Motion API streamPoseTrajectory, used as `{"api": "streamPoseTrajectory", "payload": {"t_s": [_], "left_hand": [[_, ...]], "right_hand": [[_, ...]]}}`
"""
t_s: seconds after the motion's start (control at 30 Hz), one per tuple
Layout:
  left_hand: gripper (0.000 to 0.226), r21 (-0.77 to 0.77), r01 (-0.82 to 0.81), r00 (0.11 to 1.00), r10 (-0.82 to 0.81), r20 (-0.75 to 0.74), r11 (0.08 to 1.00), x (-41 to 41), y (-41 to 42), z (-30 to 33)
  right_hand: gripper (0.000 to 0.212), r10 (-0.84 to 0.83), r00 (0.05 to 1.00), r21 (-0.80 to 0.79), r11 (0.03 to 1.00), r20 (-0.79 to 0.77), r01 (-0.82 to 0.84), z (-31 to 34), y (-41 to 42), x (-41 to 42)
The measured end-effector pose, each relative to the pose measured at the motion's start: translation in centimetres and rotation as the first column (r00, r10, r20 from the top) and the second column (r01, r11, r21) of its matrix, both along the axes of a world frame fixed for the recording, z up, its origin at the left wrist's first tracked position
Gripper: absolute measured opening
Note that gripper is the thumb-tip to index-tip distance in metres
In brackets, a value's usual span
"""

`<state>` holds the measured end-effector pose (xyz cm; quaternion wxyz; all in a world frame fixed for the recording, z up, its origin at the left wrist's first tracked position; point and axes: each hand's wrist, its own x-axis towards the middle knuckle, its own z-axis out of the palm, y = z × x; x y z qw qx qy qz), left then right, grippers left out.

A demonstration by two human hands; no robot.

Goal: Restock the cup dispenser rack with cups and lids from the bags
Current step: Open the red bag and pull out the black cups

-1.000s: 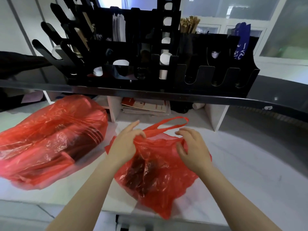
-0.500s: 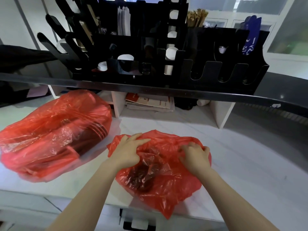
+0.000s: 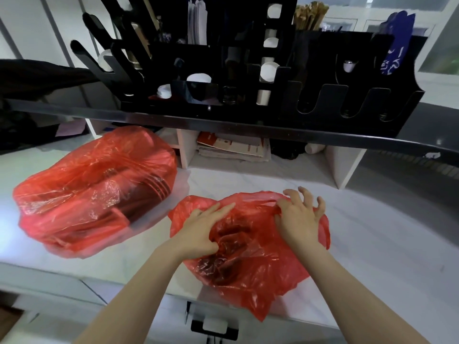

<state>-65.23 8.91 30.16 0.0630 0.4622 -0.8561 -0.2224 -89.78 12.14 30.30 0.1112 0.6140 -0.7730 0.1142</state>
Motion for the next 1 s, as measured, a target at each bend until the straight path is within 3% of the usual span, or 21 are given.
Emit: {"api": "streamPoseTrajectory", "payload": {"t_s": [0.1, 0.17, 0.3, 0.43, 0.57, 0.8, 1.0], "left_hand": [[0.115, -0.039, -0.09, 0.993, 0.092, 0.074, 0.995, 0.1, 0.2, -1.0], [0.118, -0.096, -0.165, 0.973, 0.178, 0.149, 0.982, -0.2, 0.3, -1.9], [0.113, -0.103, -0.306, 0.928, 0.321, 0.191, 0.946, -1.4, 0.3, -3.5], [0.099, -0.119, -0.346, 0.922, 0.361, 0.142, 0.931, -2.1, -0.2, -3.9], [0.081, -0.186, -0.36, 0.924, 0.377, 0.066, 0.914, -1.9, -0.7, -4.2], [0.076, -0.192, -0.335, 0.938, 0.346, 0.025, 0.922, -1.8, -1.1, -4.7], [0.083, -0.133, -0.292, 0.955, 0.295, 0.003, 0.947, -1.2, -1.3, -4.7]], "right_hand": [[0.016, 0.152, 0.977, -0.149, 0.98, 0.148, -0.13, 0.8, 0.7, 0.1], [0.01, 0.322, 0.906, -0.236, 0.936, 0.277, -0.261, 1.9, 1.7, 0.3], [0.01, 0.516, 0.766, -0.221, 0.857, 0.385, -0.466, 3.7, 4.9, 1.6], [0.008, 0.486, 0.778, 0.001, 0.848, 0.397, -0.53, 3.1, 7.5, 2.6], [0.036, 0.351, 0.816, 0.146, 0.876, 0.459, -0.46, 2.4, 9.1, 4.2], [0.082, 0.25, 0.952, 0.447, 0.842, 0.176, -0.303, -0.7, 10.2, 7.7], [0.096, 0.135, 0.985, 0.47, 0.866, 0.111, -0.172, -3.6, 10.3, 9.2]]}}
